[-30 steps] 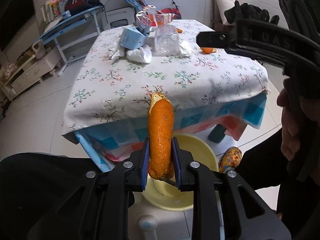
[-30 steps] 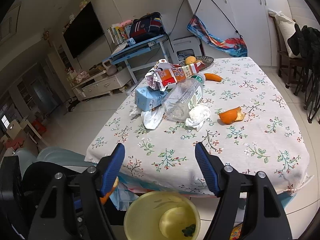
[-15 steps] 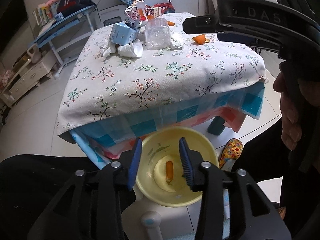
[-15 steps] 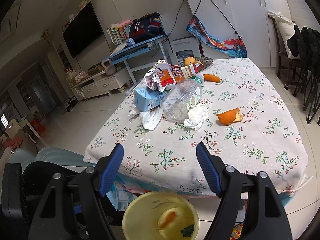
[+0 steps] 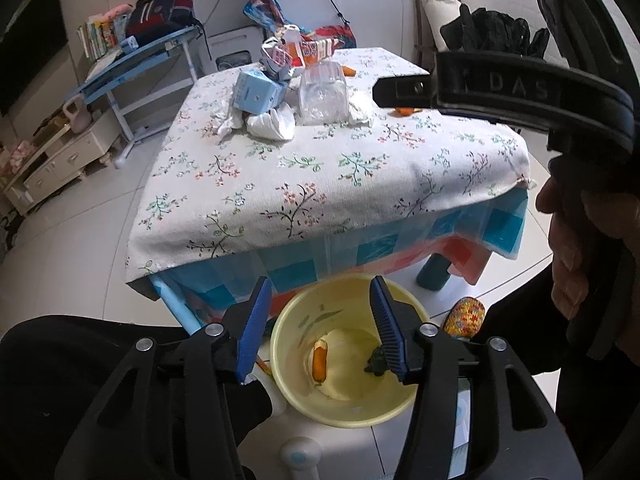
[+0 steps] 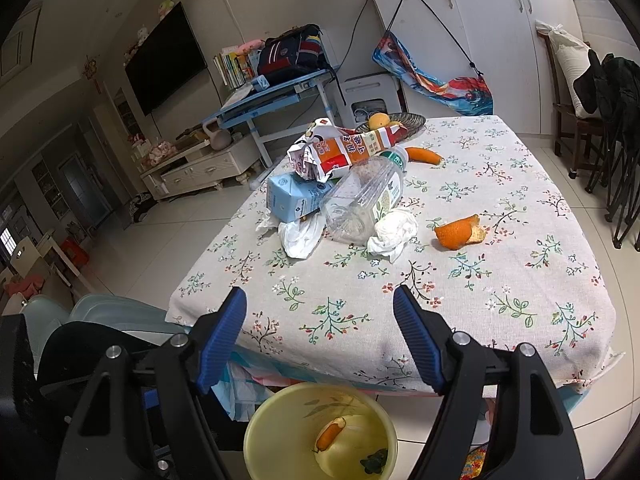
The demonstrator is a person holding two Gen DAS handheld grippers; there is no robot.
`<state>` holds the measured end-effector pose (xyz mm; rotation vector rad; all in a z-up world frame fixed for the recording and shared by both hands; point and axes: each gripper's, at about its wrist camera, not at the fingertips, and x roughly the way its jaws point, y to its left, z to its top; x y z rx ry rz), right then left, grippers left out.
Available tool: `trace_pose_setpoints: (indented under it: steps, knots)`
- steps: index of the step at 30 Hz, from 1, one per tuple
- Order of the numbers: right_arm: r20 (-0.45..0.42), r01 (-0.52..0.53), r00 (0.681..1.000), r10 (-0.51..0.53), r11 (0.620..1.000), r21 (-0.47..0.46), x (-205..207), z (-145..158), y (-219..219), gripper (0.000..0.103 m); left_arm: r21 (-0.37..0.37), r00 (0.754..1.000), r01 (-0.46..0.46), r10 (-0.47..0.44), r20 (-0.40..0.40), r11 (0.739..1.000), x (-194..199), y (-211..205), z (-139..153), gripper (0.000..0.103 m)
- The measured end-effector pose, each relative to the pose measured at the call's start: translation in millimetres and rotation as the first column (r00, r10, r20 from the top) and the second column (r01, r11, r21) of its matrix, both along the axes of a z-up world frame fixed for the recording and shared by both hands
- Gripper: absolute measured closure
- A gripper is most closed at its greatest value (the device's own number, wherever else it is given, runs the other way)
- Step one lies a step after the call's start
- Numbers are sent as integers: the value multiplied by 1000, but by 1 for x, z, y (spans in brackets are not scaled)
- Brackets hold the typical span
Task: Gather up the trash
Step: 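Move the left gripper from the basin back over the table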
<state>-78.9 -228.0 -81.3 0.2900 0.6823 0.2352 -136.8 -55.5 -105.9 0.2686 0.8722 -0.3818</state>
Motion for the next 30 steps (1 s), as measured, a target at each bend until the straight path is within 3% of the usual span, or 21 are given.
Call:
trace_pose_setpoints:
  steps: [10, 13, 17, 30]
  knots:
    - [0, 1, 1000, -1, 1000, -1, 0, 0, 0, 30, -21, 1000, -11, 11, 26, 1000, 0, 2, 6, 51]
    - [-2, 23, 1000, -23, 1000, -10, -1, -1, -3, 29, -26, 999, -23, 24, 42, 999, 2, 5, 9, 45]
    - [-35, 90, 995, -91, 996, -13, 0, -8, -17, 27, -54, 994, -76, 80, 75, 996, 11, 16, 18, 35]
    - [-110, 183, 977, -183, 983, -7, 8, -20, -37, 27, -125, 974, -188, 201, 101, 974, 60, 46, 41, 33]
